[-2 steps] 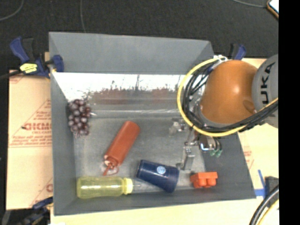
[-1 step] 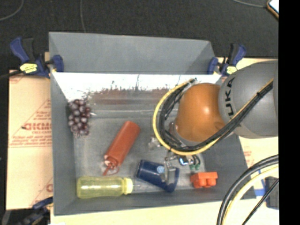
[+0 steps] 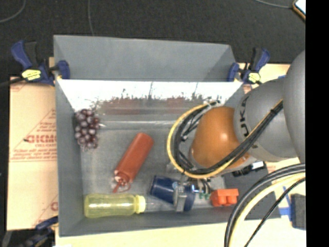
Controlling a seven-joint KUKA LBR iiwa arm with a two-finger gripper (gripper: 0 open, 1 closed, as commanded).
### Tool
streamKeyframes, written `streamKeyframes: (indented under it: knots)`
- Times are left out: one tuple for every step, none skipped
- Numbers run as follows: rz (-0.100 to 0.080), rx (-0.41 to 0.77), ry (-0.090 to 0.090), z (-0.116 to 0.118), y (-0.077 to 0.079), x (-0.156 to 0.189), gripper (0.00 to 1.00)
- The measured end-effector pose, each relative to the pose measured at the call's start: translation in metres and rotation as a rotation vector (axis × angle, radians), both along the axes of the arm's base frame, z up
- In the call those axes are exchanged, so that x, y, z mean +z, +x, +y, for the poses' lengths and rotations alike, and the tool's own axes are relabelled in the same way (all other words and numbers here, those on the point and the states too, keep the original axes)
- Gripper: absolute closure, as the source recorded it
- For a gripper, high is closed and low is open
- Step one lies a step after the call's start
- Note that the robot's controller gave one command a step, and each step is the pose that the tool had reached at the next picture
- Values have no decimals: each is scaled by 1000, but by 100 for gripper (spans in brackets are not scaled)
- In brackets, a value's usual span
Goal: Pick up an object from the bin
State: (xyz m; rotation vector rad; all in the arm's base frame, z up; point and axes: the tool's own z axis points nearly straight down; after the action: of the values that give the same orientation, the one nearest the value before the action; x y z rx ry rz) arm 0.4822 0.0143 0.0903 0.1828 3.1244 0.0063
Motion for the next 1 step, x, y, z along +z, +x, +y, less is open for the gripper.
streamKeyframes:
  knots:
    - [-8, 150, -6, 52, 21, -19, 0]
